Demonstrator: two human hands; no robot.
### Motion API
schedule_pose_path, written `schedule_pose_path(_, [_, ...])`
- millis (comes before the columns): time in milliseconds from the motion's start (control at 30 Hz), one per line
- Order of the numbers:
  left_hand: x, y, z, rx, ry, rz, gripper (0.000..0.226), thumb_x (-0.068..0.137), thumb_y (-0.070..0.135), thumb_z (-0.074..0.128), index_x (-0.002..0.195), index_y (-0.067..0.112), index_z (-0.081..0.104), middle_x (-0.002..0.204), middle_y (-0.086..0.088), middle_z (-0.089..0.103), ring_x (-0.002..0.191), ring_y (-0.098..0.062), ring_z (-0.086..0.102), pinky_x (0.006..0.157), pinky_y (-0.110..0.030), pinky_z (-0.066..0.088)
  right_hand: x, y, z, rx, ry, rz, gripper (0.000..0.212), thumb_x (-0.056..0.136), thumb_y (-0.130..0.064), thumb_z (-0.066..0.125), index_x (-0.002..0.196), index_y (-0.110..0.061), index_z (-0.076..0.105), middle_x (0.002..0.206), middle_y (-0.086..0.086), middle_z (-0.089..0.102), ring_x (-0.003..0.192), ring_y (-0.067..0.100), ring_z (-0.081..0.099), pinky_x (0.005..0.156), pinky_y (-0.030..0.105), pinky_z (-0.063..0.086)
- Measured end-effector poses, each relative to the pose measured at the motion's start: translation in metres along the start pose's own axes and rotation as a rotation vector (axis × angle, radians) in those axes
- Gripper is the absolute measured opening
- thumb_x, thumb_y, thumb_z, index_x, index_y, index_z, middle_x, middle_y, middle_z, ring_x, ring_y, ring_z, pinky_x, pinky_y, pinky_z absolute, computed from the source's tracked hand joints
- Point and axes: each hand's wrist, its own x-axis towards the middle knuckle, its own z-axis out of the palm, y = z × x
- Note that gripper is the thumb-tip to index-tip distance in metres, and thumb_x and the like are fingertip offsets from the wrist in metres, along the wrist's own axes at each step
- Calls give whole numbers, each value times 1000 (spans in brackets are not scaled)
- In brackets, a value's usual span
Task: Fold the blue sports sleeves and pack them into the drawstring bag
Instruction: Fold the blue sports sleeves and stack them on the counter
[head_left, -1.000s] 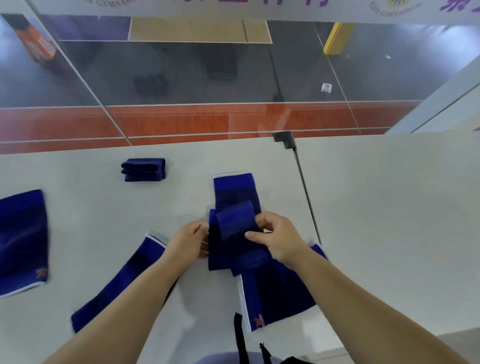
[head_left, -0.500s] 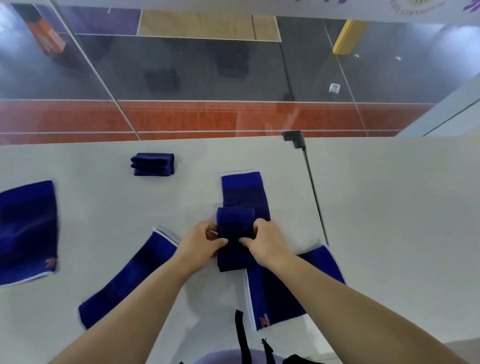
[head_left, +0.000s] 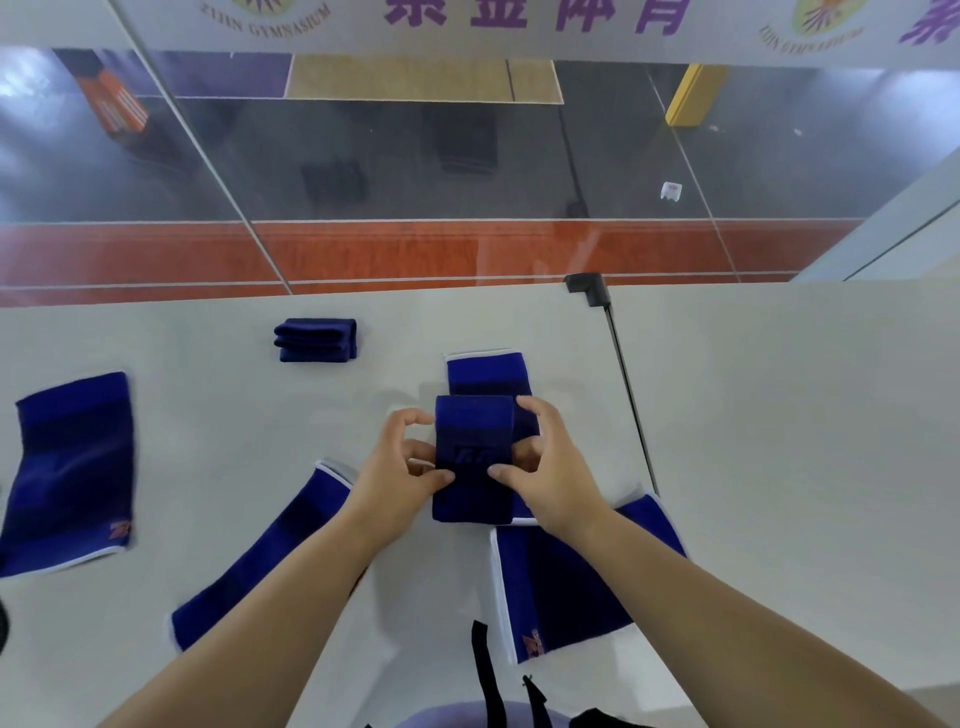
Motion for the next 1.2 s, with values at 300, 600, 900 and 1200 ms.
schedule_pose_path(300, [-20,18,4,182,18,112,41,77,1,71,108,26,59,89,6,67,82,-8,63,67,-11,45,-16,-9,-17,-111,-79,-113,47,81,-9,72,122,-27,58,89,-9,59,84,8,58,83,21,50])
schedule_pose_path(600, [-46,10,-3,291,64,167,17,82,10,69,92,24,64,76,5,58,72,-9,55,65,-13,41,-27,-12,-16,-229,-141,-246,37,76,-29,77,107,-33,57,112,-10,51,103,7,49,85,18,42])
schedule_pose_path(900, [-57,7,-19,44,57,143,27,78,5,72,85,31,66,80,-3,57,73,-12,56,69,-21,48,-33,-20,17,-371,-160,-364,40,80,-25,73,116,-27,55,109,-12,52,99,4,50,87,20,46])
schedule_pose_path(1200, [-46,8,-55,359,42,231,28,77,16,75,94,35,62,105,17,50,99,-3,51,84,-15,40,-16,-50,19,-277,-241,-260,14,82,-24,69,94,-25,63,91,-6,62,87,12,57,81,28,50])
